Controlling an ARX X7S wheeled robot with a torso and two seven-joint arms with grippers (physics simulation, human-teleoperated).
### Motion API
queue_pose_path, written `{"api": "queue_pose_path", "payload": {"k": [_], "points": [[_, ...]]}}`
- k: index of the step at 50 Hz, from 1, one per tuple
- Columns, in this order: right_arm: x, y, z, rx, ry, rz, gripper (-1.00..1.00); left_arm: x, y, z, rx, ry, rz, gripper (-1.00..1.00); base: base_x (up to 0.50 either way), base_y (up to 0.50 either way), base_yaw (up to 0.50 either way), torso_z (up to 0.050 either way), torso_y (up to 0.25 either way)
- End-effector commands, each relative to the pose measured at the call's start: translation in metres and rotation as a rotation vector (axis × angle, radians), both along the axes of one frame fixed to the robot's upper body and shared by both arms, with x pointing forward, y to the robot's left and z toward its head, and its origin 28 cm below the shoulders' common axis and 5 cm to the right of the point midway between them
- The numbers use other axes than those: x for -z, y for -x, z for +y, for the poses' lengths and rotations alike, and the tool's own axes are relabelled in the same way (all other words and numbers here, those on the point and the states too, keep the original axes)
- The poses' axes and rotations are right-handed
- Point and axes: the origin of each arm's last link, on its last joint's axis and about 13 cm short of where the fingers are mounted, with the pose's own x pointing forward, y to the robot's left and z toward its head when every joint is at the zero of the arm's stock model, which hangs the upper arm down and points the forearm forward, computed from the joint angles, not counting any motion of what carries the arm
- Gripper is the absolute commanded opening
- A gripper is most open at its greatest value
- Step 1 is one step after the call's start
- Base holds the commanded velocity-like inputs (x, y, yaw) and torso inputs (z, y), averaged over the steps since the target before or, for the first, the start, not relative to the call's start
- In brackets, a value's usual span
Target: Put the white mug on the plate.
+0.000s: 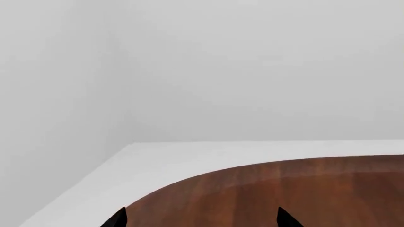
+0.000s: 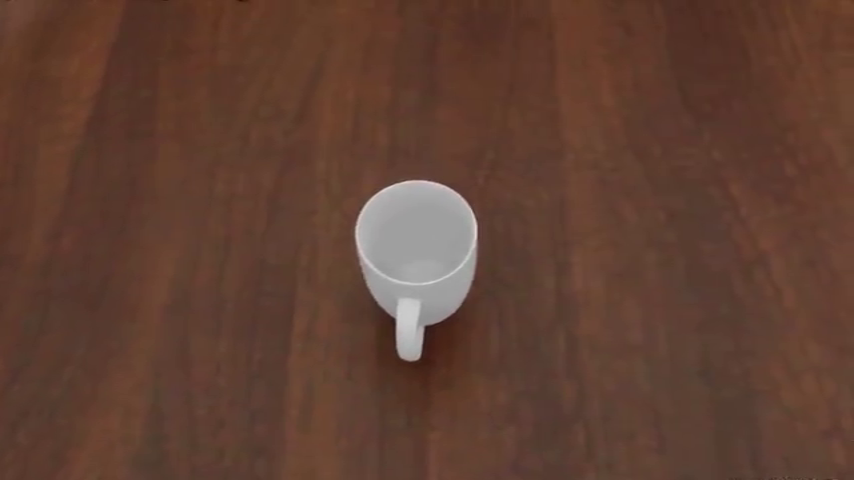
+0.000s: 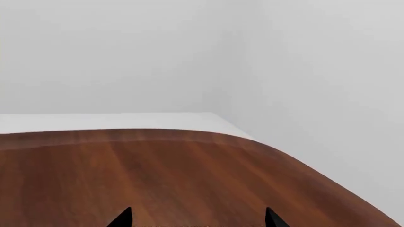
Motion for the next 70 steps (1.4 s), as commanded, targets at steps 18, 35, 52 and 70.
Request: {"api": "queue_pose_path", "payload": {"k": [18, 35, 52, 70], "points": [[-0.005, 0.000, 0.003, -0.014, -0.009, -0.019, 1.00, -0.005, 0.000, 0.000, 0.001, 0.006, 0.002, 1.00, 0.30, -0.01, 0.00, 0.000, 0.000], [-0.032, -0.047, 0.062, -0.343, 0.006, 0.088, 1.00, 0.005, 0.004, 0.002, -0.001, 0.003, -0.003, 1.00, 0.00, 0.00, 0.00, 0.000, 0.000], [-0.054, -0.121, 0.111, -0.570, 0.070, 0.190, 1.00, -0.007, 0.006, 0.003, -0.012, 0.001, 0.000, 1.00, 0.00, 0.00, 0.00, 0.000, 0.000], [-0.044, -0.169, 0.143, -0.744, 0.025, 0.329, 1.00, 0.003, 0.002, 0.000, -0.008, -0.008, 0.012, 1.00, 0.00, 0.00, 0.00, 0.000, 0.000]]}}
